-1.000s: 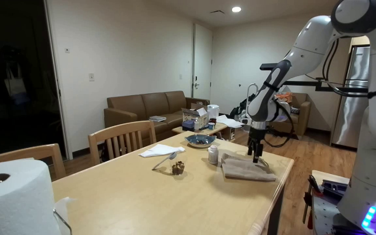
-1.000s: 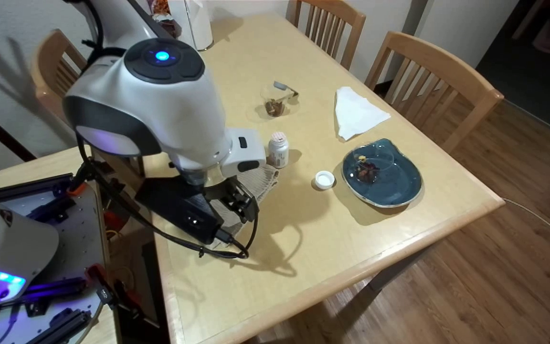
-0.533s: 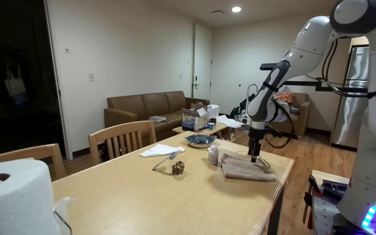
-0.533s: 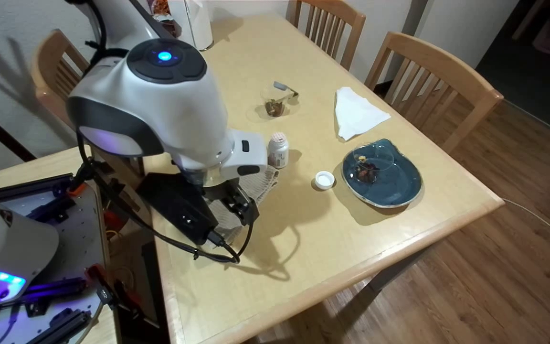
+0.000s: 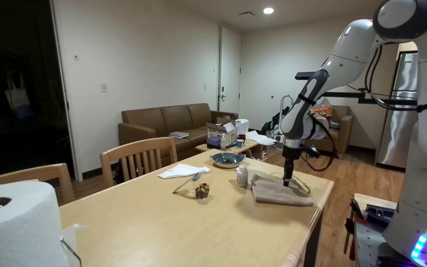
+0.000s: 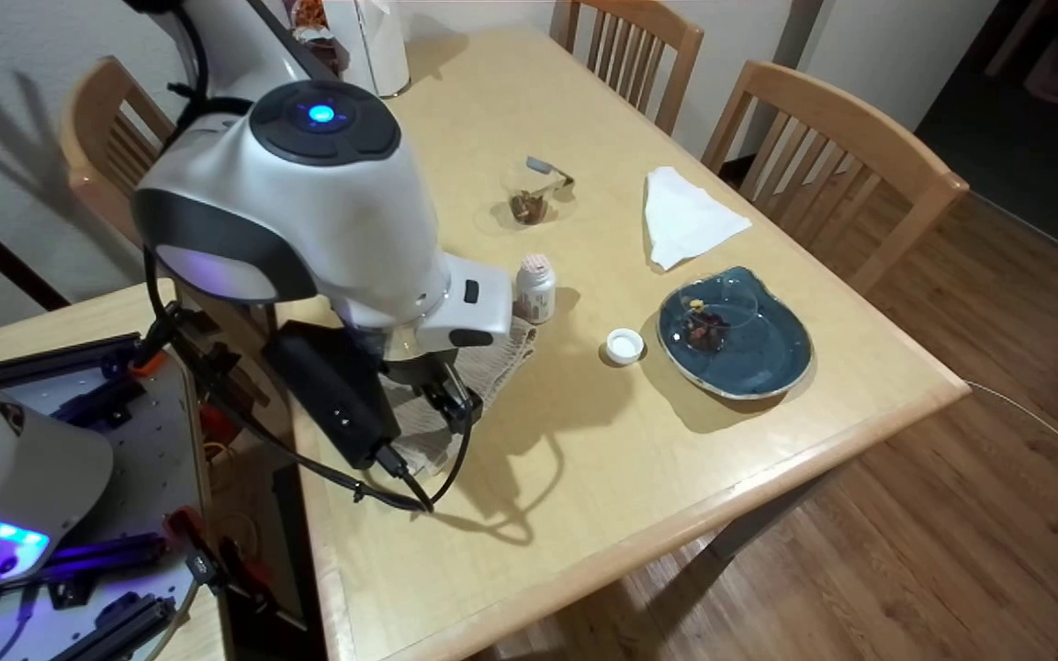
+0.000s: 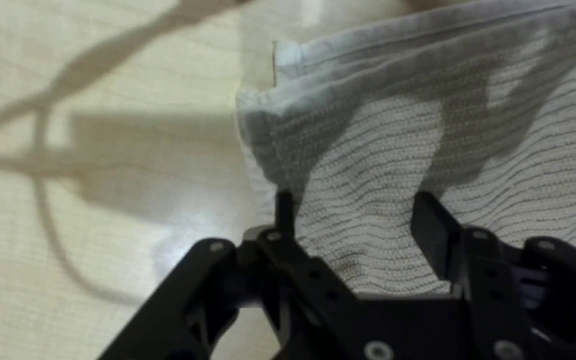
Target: Unfold the towel
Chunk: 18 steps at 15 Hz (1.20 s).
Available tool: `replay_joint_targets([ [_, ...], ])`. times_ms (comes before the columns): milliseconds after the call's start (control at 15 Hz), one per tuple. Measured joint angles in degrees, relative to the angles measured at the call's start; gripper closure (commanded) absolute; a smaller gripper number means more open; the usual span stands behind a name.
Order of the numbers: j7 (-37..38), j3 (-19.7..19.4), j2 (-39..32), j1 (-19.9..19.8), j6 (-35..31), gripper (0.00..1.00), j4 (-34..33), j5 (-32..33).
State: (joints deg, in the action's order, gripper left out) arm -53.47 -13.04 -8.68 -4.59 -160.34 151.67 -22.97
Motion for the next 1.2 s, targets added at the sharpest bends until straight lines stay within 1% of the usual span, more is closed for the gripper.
replay_joint_targets([
  [133, 1.1, -0.1, -0.1, 0.3, 0.0, 0.02, 0.0, 0.0],
  [267, 2.1, -0.1, -0.1, 0.4, -0.1, 0.00, 0.0, 0.0],
  [533, 2.8, -0.1, -0.1, 0.5, -0.2, 0.00, 0.0, 0.7],
  [600, 2.7, -0.2, -0.1, 0.5, 0.0, 0.00, 0.0, 2.3],
  [733, 1.9, -0.7, -0.2, 0.4, 1.5, 0.00, -0.6, 7.9],
  [867, 0.8, -0.8, -0.3, 0.4, 2.5, 0.00, -1.4, 9.4],
  [1200, 0.8, 3.1, -0.3, -3.3, 2.5, 0.00, -1.4, 9.8],
])
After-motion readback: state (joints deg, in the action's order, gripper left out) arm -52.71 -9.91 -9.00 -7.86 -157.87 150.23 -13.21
